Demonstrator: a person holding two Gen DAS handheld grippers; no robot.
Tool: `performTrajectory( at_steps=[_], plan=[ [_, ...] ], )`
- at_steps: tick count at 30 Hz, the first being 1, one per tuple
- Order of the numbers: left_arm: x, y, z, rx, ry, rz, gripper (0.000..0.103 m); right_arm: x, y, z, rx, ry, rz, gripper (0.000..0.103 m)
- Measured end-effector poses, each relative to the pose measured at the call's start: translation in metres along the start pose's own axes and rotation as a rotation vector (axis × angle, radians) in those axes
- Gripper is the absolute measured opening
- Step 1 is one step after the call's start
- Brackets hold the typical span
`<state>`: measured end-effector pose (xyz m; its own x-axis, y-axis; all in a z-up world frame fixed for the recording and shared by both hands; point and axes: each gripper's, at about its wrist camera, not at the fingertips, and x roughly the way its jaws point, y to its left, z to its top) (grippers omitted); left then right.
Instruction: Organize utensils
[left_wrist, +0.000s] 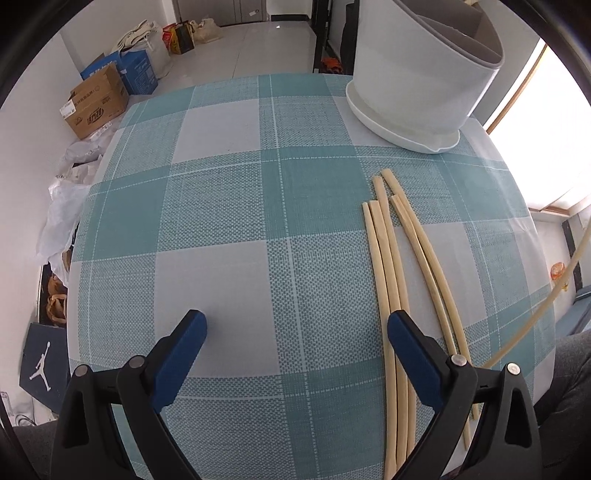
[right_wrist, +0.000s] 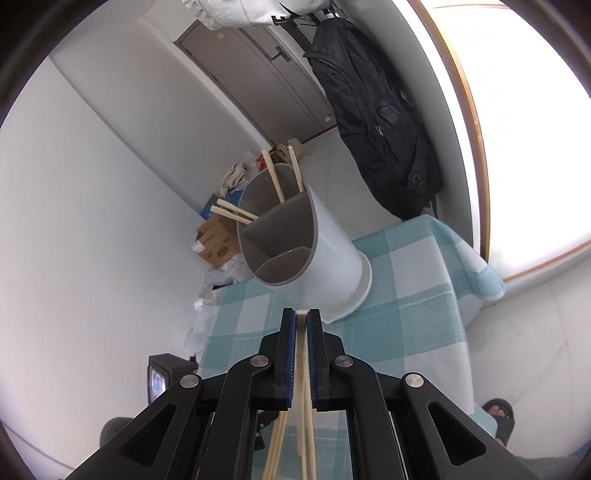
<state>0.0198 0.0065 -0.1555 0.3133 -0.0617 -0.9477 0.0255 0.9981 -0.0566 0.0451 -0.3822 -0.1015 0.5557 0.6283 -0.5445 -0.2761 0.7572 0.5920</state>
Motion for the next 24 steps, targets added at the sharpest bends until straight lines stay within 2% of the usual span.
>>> performTrajectory(
  at_steps=[5, 11, 14, 16, 18, 19, 21, 22, 24],
  plan=[
    [0.005, -0.010, 0.007, 0.034, 0.023, 0.058, 0.098, -0.011, -0.006, 0.003, 0.022, -0.035, 0.024, 0.005],
    [0.007, -0.011, 0.018, 0.052, 0.028, 0.074, 0.098, -0.020, -0.015, 0.006, 0.054, -0.053, 0.040, 0.005],
    [0.007, -0.015, 0.022, 0.084, 0.011, 0.071, 0.093, -0.025, -0.017, 0.007, 0.055, -0.059, 0.044, 0.005],
    [0.008, -0.014, 0.026, 0.083, 0.006, 0.041, 0.083, -0.026, -0.018, 0.007, 0.058, -0.060, 0.048, 0.005],
    [0.007, -0.015, 0.029, 0.071, 0.011, 0.006, 0.063, -0.026, -0.020, 0.008, 0.061, -0.053, 0.049, 0.005],
    [0.007, -0.017, 0.031, 0.078, 0.011, 0.006, 0.060, -0.026, -0.020, 0.008, 0.064, -0.052, 0.053, 0.005],
    [0.006, -0.025, 0.032, 0.103, 0.009, -0.008, 0.037, -0.027, -0.021, 0.008, 0.067, -0.053, 0.057, 0.005],
    [0.006, -0.029, 0.032, 0.123, 0.009, -0.013, 0.031, -0.028, -0.022, 0.009, 0.068, -0.054, 0.059, 0.005],
    [0.006, -0.038, 0.032, 0.152, 0.017, -0.031, 0.008, -0.028, -0.023, 0.010, 0.071, -0.054, 0.061, 0.005]
  ],
)
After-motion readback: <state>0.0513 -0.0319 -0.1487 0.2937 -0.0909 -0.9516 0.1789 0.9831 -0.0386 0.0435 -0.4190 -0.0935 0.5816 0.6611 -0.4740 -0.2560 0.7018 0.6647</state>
